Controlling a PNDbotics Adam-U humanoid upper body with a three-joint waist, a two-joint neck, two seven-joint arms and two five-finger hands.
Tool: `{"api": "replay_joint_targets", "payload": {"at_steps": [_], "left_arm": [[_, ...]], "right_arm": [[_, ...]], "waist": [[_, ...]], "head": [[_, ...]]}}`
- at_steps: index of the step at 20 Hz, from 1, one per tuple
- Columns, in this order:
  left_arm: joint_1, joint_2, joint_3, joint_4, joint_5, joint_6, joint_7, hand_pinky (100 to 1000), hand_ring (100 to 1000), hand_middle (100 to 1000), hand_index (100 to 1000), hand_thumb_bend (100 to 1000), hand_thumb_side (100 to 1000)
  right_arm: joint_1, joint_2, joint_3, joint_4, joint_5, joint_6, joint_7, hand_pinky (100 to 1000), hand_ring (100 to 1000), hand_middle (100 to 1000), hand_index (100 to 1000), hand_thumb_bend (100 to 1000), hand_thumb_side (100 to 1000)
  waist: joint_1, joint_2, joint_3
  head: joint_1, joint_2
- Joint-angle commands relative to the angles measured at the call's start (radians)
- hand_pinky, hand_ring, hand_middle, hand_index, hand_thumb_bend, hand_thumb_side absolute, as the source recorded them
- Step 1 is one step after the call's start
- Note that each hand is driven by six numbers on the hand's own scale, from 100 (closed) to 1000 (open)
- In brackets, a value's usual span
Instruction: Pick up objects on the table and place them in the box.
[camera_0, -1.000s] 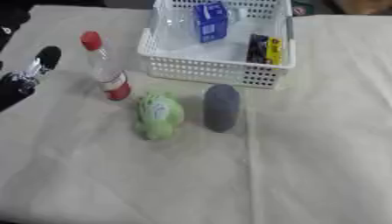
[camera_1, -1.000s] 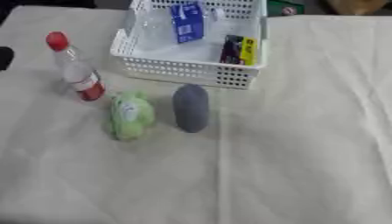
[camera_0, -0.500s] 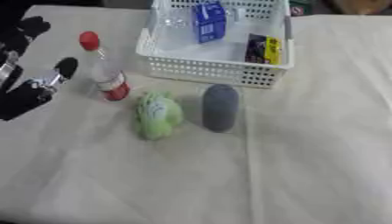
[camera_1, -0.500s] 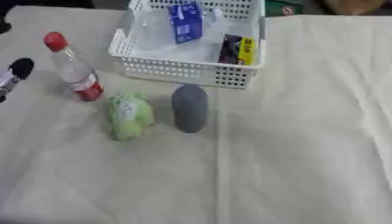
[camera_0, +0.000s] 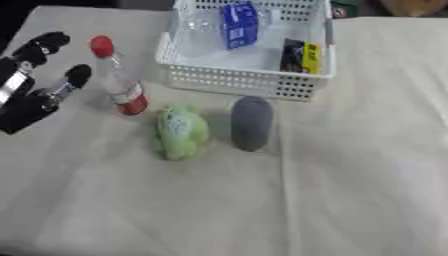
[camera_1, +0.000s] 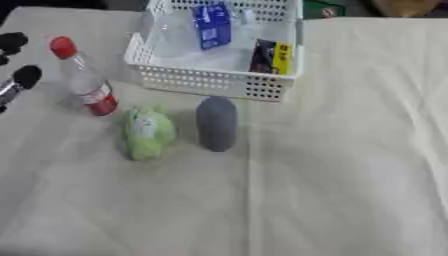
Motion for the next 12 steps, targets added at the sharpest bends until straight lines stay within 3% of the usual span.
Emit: {"api": "replay_joint_targets", "payload": {"at_steps": [1, 12], "left_arm": [[-0.025, 0.011, 0.000, 0.012, 0.000, 0.010, -0.002, 1000, 1000, 1000, 1000, 536, 989], [-0.081, -0.012, -0.031, 0.081, -0.014, 0.011, -0.036, 1000, 1000, 1000, 1000, 563, 984]], "right_arm": [[-0.010, -0.017, -0.002, -0.018, -0.008, -0.006, -0.001, 906, 858, 769, 860, 100, 1000], [-0.011, -0.014, 0.002, -0.018, -0.011, -0.009, -0.001, 905, 857, 768, 859, 100, 1000]], "waist": [[0.000, -0.021, -0.003], [0.002, -0.021, -0.015]], "head": [[0.006, -0.011], [0.015, -0.015]]}}
